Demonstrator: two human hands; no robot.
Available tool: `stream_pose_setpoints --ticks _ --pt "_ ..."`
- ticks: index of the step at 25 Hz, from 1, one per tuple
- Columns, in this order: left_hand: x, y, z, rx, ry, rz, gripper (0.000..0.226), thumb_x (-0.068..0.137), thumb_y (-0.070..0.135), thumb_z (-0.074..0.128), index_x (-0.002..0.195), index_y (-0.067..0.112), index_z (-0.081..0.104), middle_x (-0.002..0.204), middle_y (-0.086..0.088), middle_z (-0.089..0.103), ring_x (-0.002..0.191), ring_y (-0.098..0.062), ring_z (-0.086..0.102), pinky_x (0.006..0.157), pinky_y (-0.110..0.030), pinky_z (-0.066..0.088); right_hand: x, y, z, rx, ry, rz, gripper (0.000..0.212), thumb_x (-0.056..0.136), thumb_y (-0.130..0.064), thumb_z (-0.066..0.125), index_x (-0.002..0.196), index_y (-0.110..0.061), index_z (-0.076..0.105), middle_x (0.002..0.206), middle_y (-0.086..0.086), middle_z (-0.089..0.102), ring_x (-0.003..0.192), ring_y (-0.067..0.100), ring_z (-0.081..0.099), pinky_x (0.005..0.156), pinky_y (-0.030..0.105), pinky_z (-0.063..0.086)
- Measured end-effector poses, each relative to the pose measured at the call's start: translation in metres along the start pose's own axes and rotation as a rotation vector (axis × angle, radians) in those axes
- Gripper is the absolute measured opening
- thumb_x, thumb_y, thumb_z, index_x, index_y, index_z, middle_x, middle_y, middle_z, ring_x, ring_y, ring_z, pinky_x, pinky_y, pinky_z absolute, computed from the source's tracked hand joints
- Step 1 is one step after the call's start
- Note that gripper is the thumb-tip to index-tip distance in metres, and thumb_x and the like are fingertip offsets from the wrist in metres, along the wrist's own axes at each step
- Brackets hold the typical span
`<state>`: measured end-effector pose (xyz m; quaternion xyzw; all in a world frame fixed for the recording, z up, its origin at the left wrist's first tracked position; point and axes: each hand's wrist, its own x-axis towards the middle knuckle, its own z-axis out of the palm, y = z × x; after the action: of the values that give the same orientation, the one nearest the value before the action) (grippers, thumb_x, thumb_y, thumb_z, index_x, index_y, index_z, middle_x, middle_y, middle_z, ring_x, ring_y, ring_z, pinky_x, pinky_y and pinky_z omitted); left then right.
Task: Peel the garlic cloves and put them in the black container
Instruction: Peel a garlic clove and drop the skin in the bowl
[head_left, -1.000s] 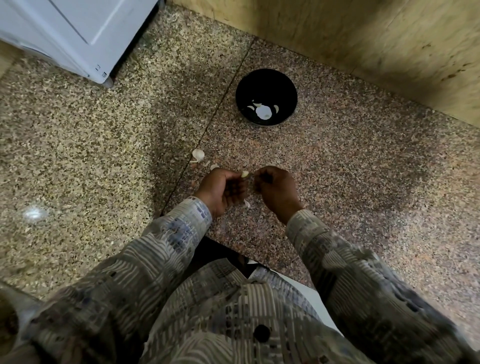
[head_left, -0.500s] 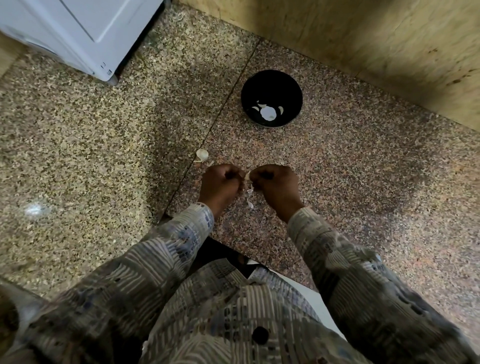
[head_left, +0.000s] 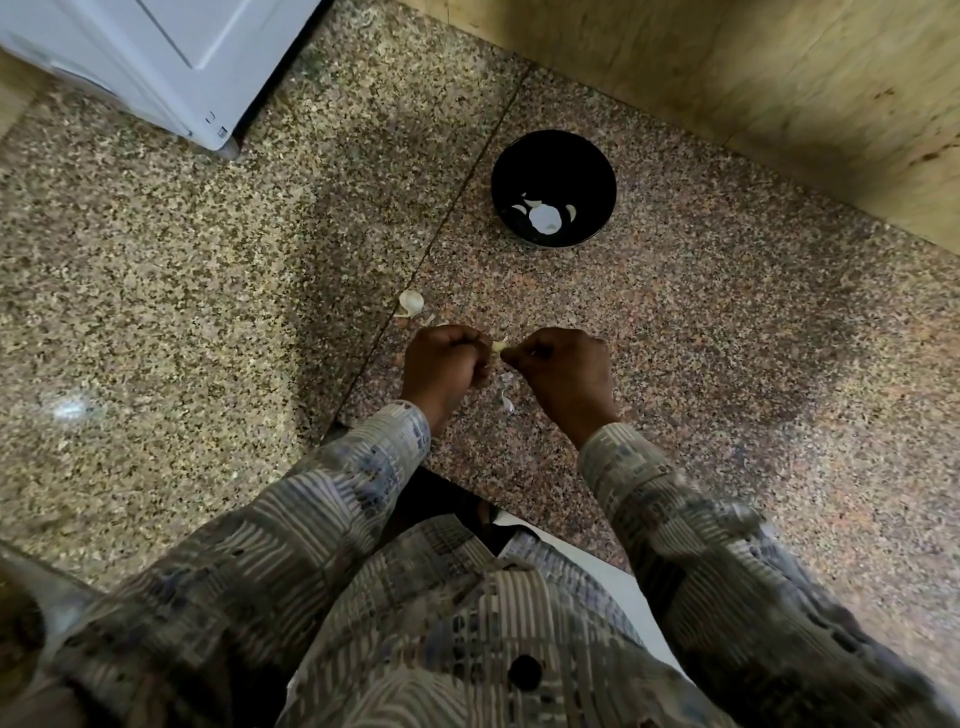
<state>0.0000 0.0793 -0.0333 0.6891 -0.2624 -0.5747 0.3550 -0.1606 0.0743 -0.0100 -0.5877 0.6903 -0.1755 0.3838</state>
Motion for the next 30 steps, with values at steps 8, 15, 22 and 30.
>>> stream_pose_setpoints --ticks 8,15,22,30 --pt "-0.002 0.011 0.006 -0.054 -0.102 -0.106 0.02 0.093 0.01 0.058 0.079 0.006 0.073 0.073 -0.014 0.07 0.063 -0.023 0.06 0.059 -0.034 0.047 0.008 -0.007 0.002 0.065 -0.138 -0.014 0.016 0.101 -0.013 0.062 0.094 -0.01 0.076 0.081 0.002 0.073 0.07 0.018 0.067 0.064 0.033 0.057" --pt "0.008 -0.012 -0.002 0.095 0.042 -0.019 0.025 0.09 0.011 0.068 0.066 0.015 0.074 0.069 -0.012 0.074 0.064 -0.025 0.071 0.066 -0.044 0.06 0.05 -0.005 -0.002 0.199 0.023 0.192 0.004 0.089 -0.02 0.079 0.088 -0.021 0.082 0.084 -0.008 0.078 0.068 0.007 0.069 0.075 0.032 0.063" --pt "-0.001 -0.016 -0.012 -0.247 -0.015 -0.175 0.021 0.085 -0.014 0.061 0.088 0.002 0.074 0.081 -0.013 0.074 0.074 -0.023 0.073 0.072 -0.033 0.059 0.065 0.0 -0.006 -0.168 0.168 -0.017 0.015 0.094 -0.014 0.061 0.093 -0.015 0.077 0.092 0.007 0.075 0.08 0.018 0.064 0.079 0.03 0.056" --pt "-0.033 -0.043 -0.041 -0.8 -0.221 -0.382 0.029 0.098 0.035 0.059 0.082 0.011 0.065 0.073 -0.006 0.062 0.066 -0.02 0.06 0.064 -0.032 0.053 -0.027 0.066 0.047 -0.471 -0.044 -0.495 0.066 0.111 -0.041 0.033 0.164 -0.005 0.017 0.173 0.012 0.007 0.161 0.025 -0.001 0.13 0.049 0.009"
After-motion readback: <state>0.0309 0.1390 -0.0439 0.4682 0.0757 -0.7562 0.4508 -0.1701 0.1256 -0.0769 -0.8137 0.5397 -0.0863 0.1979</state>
